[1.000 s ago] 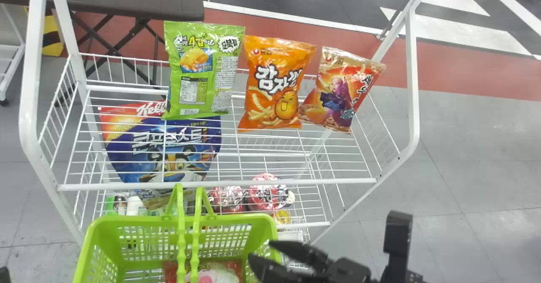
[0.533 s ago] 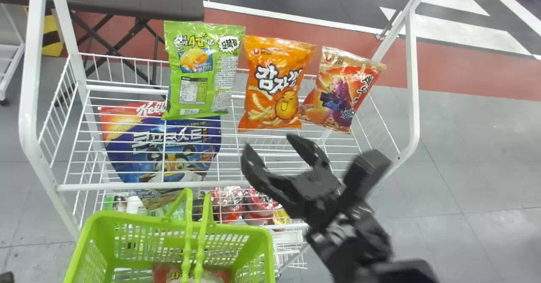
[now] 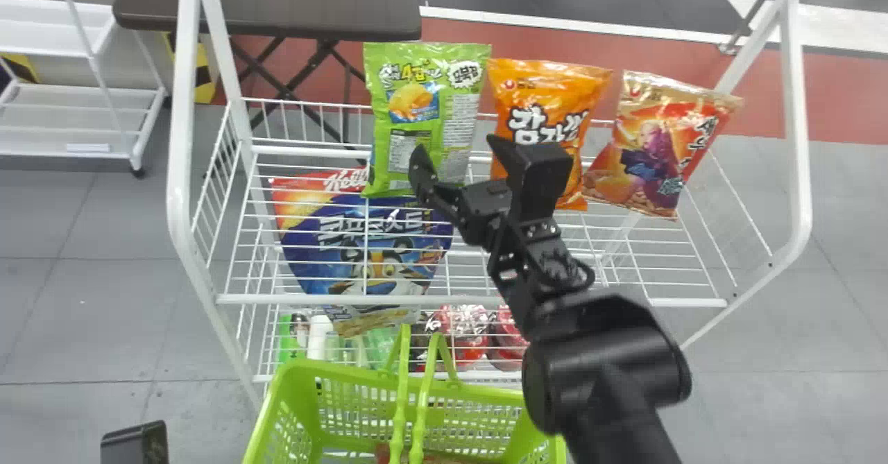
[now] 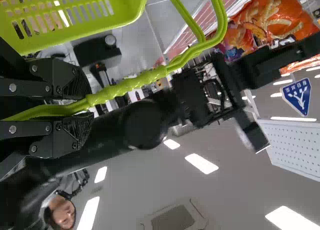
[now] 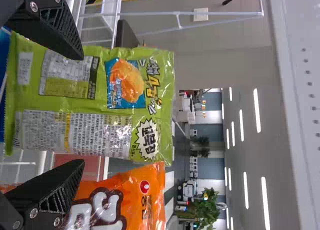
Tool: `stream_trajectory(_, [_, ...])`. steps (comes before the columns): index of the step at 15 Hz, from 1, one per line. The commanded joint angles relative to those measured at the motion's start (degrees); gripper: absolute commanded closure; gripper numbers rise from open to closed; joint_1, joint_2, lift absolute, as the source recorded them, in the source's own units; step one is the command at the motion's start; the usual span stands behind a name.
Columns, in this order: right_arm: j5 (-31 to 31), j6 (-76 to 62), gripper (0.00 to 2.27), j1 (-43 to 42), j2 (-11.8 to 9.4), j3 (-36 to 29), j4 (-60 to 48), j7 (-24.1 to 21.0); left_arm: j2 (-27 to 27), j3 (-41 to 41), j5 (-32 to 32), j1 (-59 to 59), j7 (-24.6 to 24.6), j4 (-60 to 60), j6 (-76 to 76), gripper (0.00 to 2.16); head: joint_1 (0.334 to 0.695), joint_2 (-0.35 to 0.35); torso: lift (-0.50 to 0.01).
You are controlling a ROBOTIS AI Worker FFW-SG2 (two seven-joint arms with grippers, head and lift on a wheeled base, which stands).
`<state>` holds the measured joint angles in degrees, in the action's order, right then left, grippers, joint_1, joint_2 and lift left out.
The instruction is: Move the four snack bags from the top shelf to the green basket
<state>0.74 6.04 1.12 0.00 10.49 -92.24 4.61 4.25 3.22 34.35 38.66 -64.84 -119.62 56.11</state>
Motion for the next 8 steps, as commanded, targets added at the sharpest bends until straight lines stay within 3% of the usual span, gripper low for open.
stream_trajectory(1, [0.93,1.30,0.09,-5.07,0.05,-0.03,5.23,0.04,0.41,1.26,1.25,-0.78,-0.64,1.14,0.62,0.99,0.695,-0.132,0.000])
stream_trajectory(4, [2.43,3.23,0.16,-9.12,0.05,0.06,10.50,1.01,0.50,2.31,2.22,-1.66,-1.16,2.55,0.62,0.99,0.695,-0.109,0.000])
stream_trajectory(6, [2.43,6.40,0.35,-11.31,0.05,0.32,12.70,3.38,0.50,2.31,2.31,-2.19,-1.34,3.07,0.80,0.99,0.695,-0.098,0.000])
stream_trajectory(7, [2.60,9.21,0.86,-12.10,0.05,0.41,12.88,5.14,0.41,2.31,2.31,-2.19,-1.34,3.16,0.80,0.99,0.695,-0.092,0.000])
stream_trajectory(8, [2.69,11.50,1.62,-12.10,0.05,0.94,12.52,5.23,0.32,2.22,2.22,-2.28,-1.34,3.16,0.98,0.99,0.695,-0.085,0.000])
